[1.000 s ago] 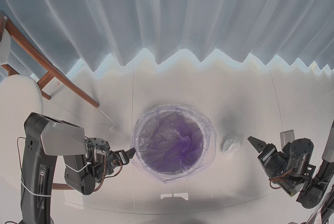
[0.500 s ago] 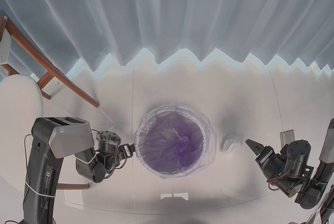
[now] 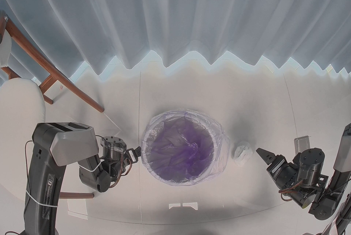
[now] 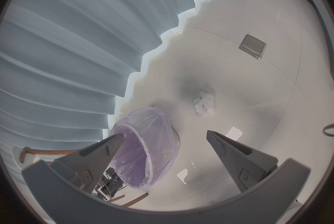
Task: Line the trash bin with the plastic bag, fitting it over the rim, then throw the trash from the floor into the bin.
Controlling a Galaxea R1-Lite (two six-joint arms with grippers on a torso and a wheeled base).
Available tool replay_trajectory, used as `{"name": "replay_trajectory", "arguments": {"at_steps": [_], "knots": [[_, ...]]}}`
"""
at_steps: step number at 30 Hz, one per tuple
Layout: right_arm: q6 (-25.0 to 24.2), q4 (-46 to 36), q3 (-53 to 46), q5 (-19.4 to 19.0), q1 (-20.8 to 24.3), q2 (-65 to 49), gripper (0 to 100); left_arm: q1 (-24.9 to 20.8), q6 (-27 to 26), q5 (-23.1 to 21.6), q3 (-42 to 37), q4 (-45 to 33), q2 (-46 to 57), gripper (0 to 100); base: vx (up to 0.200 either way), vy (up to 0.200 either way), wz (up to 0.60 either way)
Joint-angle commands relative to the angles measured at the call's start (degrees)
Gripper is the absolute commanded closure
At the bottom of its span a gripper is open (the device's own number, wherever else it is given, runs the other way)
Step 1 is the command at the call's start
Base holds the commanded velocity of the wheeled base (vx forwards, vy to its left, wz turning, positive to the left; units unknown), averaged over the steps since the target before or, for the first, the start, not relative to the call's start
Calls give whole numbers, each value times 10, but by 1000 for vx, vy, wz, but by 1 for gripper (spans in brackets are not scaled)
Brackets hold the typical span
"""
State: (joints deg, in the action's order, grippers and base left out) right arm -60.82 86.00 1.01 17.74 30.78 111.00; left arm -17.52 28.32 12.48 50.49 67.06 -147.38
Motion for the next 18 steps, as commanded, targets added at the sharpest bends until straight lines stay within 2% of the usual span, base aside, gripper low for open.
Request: {"name": "replay_trajectory", "arguments": {"at_steps": [1,7,11,13,15,18], "knots": [[0,0,-10,0,0,1,0,-14,0,-10,-54,54,55,0,0,0,0],[-1,0,-10,1,0,-1,0,-28,1,-11,-197,134,142,0,0,0,0],[-1,0,-10,1,0,-2,0,-29,0,-9,-314,223,185,0,0,0,0],[-3,0,-10,1,0,0,0,-23,0,-11,-348,218,219,0,0,0,0],[-11,0,-10,1,0,0,0,-18,12,-19,-391,214,294,0,0,0,0],[-24,0,-10,1,0,1,0,-23,38,-62,-416,214,358,0,-133,0,0]]}}
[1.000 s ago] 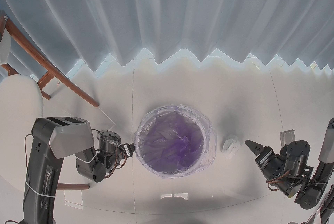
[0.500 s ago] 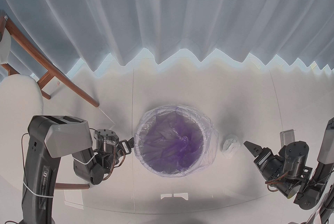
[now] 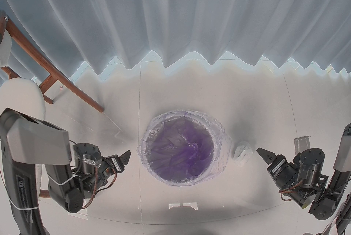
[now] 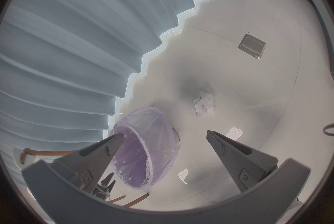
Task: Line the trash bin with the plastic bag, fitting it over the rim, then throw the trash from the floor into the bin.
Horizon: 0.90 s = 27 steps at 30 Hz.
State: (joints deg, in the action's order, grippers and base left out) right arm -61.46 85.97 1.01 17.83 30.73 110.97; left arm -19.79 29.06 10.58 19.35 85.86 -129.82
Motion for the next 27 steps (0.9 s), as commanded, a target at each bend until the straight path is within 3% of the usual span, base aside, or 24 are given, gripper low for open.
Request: {"name": "replay_trajectory", "arguments": {"at_steps": [1,13,19,22,27], "knots": [[-18,1,-10,0,0,1,0,-1,32,-43,-105,26,185,0,-200,0,0],[-4,40,26,-5,0,134,0,19,38,-72,-193,20,304,0,-200,0,0],[65,39,96,-47,-2,181,0,20,45,-72,-193,20,347,0,-200,0,0],[76,39,142,-60,-2,192,0,19,43,-65,-193,26,352,0,-200,0,0],[80,30,207,-91,-1,209,0,20,60,-62,-185,22,391,0,0,0,0]]}}
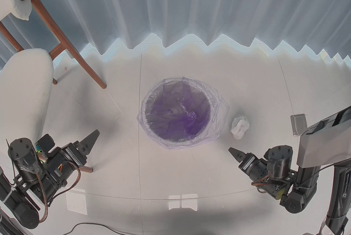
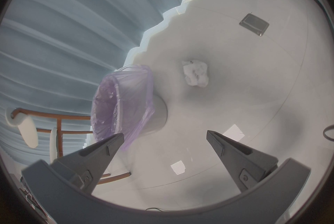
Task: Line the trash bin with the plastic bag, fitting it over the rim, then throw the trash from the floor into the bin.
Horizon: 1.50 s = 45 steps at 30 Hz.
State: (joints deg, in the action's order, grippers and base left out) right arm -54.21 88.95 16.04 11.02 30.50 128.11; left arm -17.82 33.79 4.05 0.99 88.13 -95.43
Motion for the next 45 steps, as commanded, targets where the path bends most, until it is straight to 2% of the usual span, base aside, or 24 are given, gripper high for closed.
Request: {"name": "replay_trajectory", "arguments": {"at_steps": [1,8,16,18,19,26,36,45], "knots": [[11,-4,67,-29,3,43,0,0,20,3,-2,-1,49,0,0,0,0],[32,-44,169,-32,-2,99,0,-6,58,3,-7,-2,64,0,0,0,0],[32,-115,283,-33,-2,139,0,-25,64,3,-9,-2,60,0,0,0,0],[32,-115,283,-33,-2,139,0,-25,64,3,-9,-2,60,0,0,0,0],[32,-152,334,-33,-7,149,0,-40,66,3,-9,-2,60,0,0,0,0],[33,-203,413,-33,-26,162,0,-44,67,4,-10,-12,64,0,0,0,0],[34,-193,398,-41,-27,130,0,-44,71,17,-10,-32,67,0,0,0,0],[68,-208,420,-55,-28,166,0,-44,71,22,-10,-33,67,0,0,0,0]]}}
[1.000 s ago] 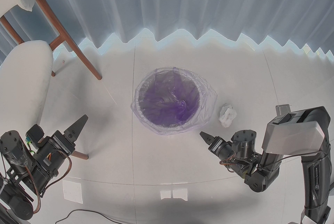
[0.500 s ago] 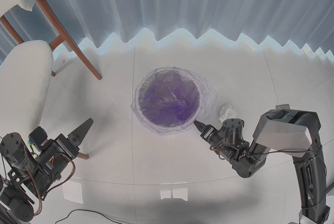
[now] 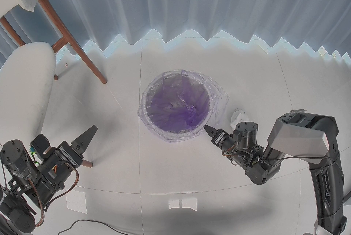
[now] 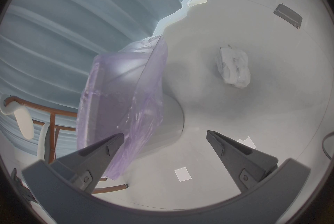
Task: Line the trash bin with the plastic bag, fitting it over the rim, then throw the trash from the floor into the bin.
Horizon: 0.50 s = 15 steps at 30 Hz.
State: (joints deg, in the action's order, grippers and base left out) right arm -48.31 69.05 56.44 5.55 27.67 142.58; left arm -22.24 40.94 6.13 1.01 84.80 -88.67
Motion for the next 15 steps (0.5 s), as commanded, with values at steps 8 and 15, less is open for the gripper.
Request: {"name": "replay_trajectory", "arguments": {"at_steps": [8,15], "knots": [[11,-131,112,1,-3,59,0,-1,7,20,-10,-21,2,0,0,0,0],[33,-269,210,32,-2,89,0,-1,7,36,-10,-23,2,0,0,0,0]]}}
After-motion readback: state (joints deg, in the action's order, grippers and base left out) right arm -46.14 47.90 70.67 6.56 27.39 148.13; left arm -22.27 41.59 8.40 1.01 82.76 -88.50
